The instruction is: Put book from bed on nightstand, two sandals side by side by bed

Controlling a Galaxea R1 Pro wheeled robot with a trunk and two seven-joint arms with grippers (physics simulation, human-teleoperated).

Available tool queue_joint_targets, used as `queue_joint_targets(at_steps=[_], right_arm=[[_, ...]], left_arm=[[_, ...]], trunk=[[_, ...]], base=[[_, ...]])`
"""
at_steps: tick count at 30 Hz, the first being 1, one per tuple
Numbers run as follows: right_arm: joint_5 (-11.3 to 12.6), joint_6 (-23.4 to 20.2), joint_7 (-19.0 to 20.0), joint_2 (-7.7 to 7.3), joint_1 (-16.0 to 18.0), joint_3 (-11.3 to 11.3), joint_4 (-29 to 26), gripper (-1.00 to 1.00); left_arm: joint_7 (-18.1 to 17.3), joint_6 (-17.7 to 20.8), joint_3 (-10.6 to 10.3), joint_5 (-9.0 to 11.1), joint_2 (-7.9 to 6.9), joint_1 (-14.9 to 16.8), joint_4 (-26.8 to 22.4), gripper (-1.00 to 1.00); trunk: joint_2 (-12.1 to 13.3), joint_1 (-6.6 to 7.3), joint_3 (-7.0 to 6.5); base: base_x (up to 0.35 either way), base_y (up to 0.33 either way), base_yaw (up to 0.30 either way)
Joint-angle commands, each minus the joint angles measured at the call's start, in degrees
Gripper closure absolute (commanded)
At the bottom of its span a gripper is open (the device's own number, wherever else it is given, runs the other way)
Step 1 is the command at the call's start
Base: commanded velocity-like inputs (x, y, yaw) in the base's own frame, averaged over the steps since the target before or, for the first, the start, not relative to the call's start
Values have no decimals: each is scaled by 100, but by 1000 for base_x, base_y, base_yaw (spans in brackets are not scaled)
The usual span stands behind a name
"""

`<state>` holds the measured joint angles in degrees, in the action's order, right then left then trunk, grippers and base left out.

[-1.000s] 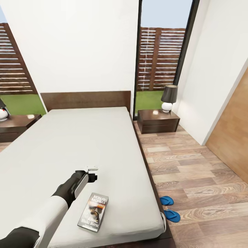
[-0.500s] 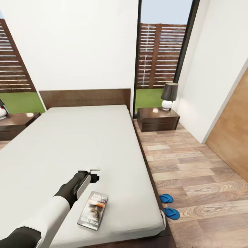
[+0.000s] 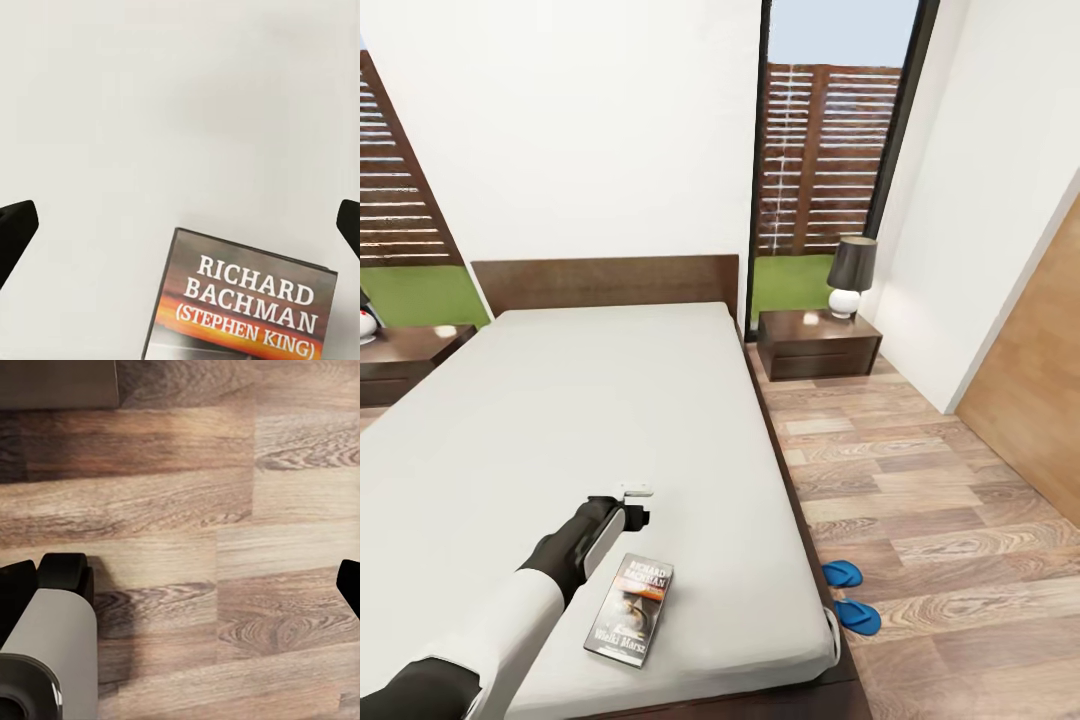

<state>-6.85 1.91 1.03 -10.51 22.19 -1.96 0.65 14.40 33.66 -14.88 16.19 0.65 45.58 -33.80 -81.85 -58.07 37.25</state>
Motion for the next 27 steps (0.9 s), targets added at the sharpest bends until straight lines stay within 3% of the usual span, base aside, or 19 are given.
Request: queue_joint_targets(at_steps=[1,14,27], right_arm=[[-57,20,11,-3,4,-24,9,-100],[-41,14,11,-8,-13,-26,17,-100],[-44,8,11,-12,-82,-25,13,-100]], left_arm=[[49,18,-29,60,-4,3,-7,-100],[42,18,-32,60,-6,3,22,-100],[40,18,-33,60,-5,3,30,-100]], trunk=[[-3,0,5],[-3,0,15],[-3,0,110]], base=[[0,0,-3],[0,0,-1],[0,0,0]])
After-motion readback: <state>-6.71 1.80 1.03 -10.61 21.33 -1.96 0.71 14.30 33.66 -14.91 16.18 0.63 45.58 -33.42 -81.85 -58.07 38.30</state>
